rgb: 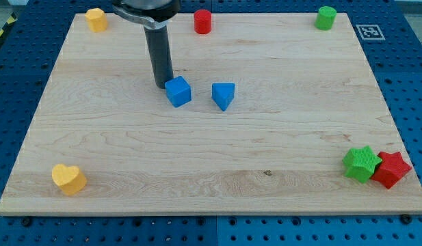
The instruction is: Move the blue cube to the left of the blue triangle
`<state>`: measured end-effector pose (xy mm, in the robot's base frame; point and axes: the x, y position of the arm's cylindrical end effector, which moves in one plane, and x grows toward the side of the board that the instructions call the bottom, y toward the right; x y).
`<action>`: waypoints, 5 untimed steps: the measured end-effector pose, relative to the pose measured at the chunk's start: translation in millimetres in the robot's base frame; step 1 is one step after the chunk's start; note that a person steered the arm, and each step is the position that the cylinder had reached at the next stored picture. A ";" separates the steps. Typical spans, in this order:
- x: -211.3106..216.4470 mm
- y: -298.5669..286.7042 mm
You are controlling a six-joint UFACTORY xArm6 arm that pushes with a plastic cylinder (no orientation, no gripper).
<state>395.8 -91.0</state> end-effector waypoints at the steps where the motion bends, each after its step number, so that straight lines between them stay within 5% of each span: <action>1: 1.7 -2.9; 5: 31.2 7.5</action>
<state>427.0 -83.5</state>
